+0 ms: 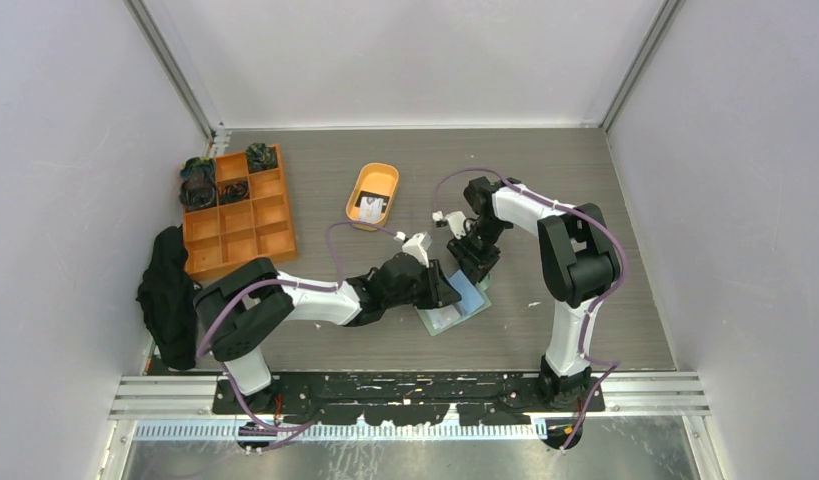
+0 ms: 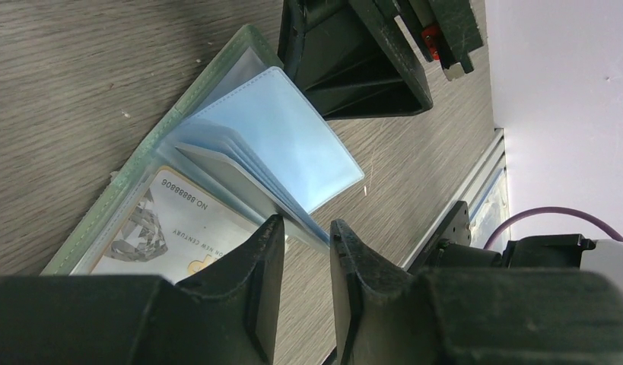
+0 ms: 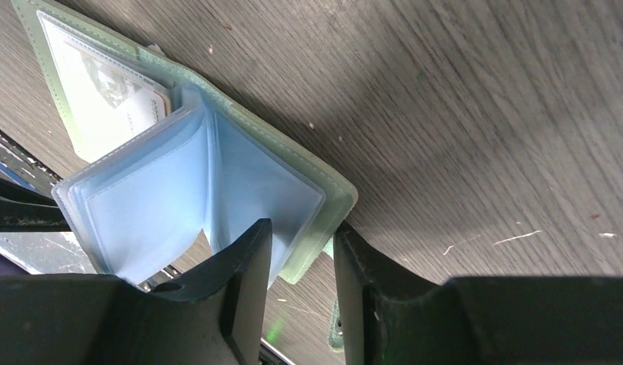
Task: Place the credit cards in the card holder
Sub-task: Open the card holder at the center of the board.
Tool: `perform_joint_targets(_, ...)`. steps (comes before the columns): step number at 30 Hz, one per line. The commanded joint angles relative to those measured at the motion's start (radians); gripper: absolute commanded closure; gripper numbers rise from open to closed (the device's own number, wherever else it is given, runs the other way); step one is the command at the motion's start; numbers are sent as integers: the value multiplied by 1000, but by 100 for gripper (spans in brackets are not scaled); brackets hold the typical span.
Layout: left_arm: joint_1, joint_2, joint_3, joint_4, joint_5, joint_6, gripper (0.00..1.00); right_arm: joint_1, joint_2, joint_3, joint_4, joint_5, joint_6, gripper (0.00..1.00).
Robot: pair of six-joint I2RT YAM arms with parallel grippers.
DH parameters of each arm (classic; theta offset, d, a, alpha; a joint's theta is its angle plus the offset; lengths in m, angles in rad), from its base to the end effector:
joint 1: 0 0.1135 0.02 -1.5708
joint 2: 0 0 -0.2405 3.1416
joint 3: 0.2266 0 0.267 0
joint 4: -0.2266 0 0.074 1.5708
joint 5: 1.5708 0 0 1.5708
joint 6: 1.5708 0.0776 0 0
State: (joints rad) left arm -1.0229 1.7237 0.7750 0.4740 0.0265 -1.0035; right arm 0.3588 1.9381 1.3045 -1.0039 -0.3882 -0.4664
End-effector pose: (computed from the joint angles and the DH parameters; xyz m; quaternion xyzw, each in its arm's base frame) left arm 0.2023 -0.3355 0.1054 0.0152 0.8534 -0.4481 0.2661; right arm 0.3098 0.1475 0.0868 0.3873 -0.9010 -0.1943 0.0223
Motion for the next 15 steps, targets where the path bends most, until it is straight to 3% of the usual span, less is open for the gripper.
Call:
perform_joint_targets(1,-1,-25,10,60,-18,31,69,5,-8,28,-15,-24,12,57)
perform_joint_targets(9,7,-3,8,115,13,34,64,-6,-24,28,-16,-36,15,50)
perform_joint_targets(15,16,8,-11,149,27,30,66,-45,-73,19,1,-57,18,45)
